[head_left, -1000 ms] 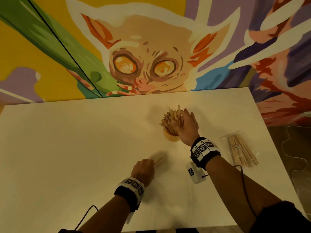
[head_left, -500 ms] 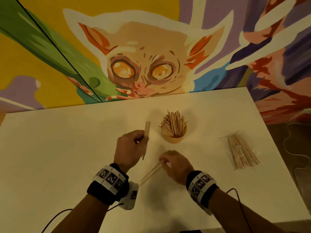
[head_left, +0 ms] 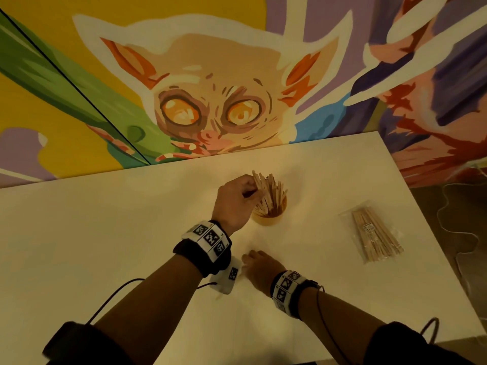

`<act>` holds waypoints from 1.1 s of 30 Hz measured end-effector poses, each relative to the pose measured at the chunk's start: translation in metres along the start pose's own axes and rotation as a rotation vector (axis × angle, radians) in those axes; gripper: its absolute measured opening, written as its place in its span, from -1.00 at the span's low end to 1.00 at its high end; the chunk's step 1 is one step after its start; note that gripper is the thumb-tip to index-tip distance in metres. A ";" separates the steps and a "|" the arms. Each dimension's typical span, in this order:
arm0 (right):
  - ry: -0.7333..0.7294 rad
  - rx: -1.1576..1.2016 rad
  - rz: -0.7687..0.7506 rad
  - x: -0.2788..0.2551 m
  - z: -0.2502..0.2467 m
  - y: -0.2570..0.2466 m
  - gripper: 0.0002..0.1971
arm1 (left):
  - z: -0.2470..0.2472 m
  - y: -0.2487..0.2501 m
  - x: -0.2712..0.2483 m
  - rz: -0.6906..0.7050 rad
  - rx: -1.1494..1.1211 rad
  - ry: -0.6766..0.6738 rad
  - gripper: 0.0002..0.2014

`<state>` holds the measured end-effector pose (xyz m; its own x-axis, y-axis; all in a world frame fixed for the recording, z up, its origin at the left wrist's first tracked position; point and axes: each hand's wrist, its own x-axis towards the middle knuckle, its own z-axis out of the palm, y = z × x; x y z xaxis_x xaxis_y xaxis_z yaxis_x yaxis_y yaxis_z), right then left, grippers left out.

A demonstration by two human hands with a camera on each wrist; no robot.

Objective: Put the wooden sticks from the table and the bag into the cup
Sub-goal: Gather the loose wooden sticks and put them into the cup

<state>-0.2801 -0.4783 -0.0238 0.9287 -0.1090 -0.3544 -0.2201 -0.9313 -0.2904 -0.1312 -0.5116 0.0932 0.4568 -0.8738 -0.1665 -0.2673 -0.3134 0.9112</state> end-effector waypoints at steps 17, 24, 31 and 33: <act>-0.062 -0.094 0.056 -0.024 -0.001 0.002 -0.85 | 0.009 -0.008 0.013 -0.060 0.386 -0.099 -0.56; 0.196 0.514 0.314 -0.074 -0.042 0.026 -0.85 | -0.012 -0.007 0.000 0.014 0.300 -0.060 -0.67; 0.632 0.833 0.398 -0.091 -0.088 0.043 -0.94 | -0.032 0.032 -0.039 0.058 0.089 -0.292 -0.79; 0.690 0.842 0.349 -0.086 -0.104 0.044 -0.93 | -0.029 0.039 -0.043 0.112 0.104 -0.320 -0.90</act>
<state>-0.3392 -0.5464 0.0860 0.6860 -0.7262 -0.0443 -0.3868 -0.3124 -0.8676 -0.1369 -0.4757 0.1470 0.1353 -0.9720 -0.1922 -0.3935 -0.2307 0.8899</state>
